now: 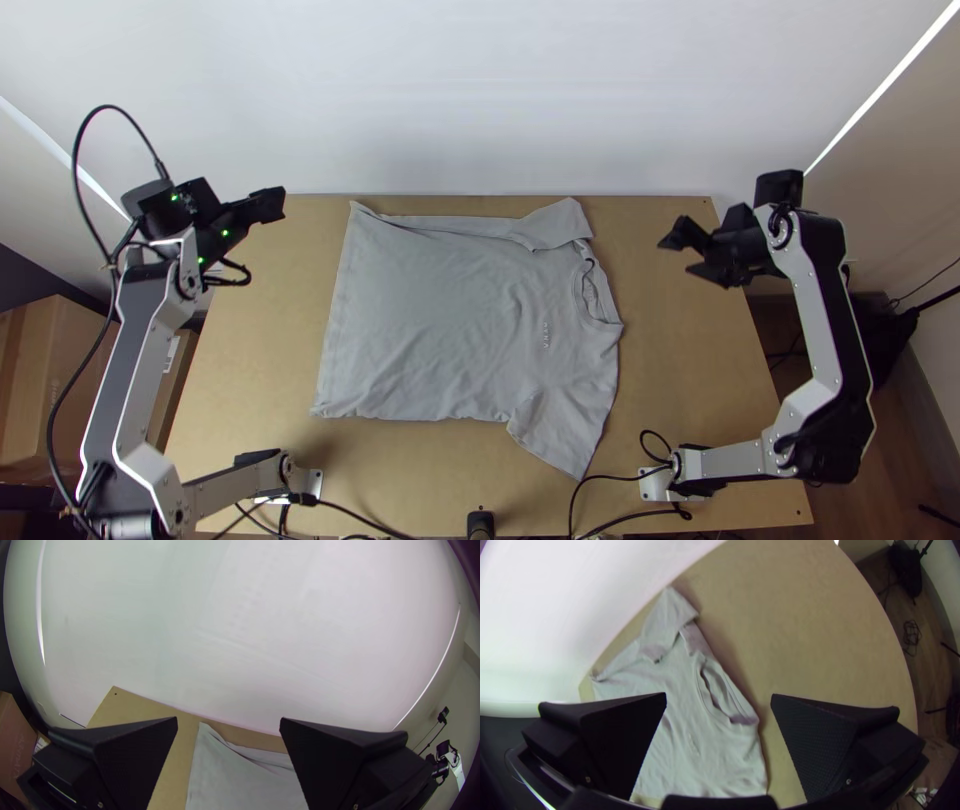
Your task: Fold the t-shirt
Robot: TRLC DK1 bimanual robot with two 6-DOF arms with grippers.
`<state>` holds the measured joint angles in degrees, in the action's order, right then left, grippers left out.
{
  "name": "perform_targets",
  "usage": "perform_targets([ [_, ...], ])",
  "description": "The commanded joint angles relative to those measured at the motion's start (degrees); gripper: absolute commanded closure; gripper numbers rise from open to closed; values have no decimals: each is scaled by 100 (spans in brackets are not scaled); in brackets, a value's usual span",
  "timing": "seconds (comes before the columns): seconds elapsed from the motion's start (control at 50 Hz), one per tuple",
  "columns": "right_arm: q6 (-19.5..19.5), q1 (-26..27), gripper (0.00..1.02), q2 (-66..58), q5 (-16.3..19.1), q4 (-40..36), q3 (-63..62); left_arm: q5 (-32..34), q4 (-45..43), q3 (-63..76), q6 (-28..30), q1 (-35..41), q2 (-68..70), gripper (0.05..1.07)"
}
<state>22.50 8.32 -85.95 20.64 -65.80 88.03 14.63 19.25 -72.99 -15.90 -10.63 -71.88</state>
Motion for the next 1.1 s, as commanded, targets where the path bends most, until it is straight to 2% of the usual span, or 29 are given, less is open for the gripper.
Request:
perform_targets([
  [0.0,-475,3,6,501,36,-715,-453,101,106,277,-89,-18,684,10],
  [0.28,-756,-32,7,1476,212,-785,-2343,101,554,198,-89,-88,1220,10],
  [0.34,-949,-32,12,1485,397,-785,-2721,101,598,198,-89,-97,1273,10],
  [0.42,-1037,-41,13,1441,458,-785,-3090,101,651,198,-89,-97,1325,10],
  [0.56,-1266,-427,17,1292,537,-680,-3881,101,765,224,-89,-106,1369,10],
  [0.74,-1231,-797,18,1001,546,-91,-4593,101,809,242,-89,-106,1378,10],
  [0.9,-1204,-858,25,632,555,542,-4865,101,826,250,-150,-106,1378,10],
  [1.08,-1187,-1060,25,254,564,806,-4830,101,826,321,-212,-79,1387,10],
])
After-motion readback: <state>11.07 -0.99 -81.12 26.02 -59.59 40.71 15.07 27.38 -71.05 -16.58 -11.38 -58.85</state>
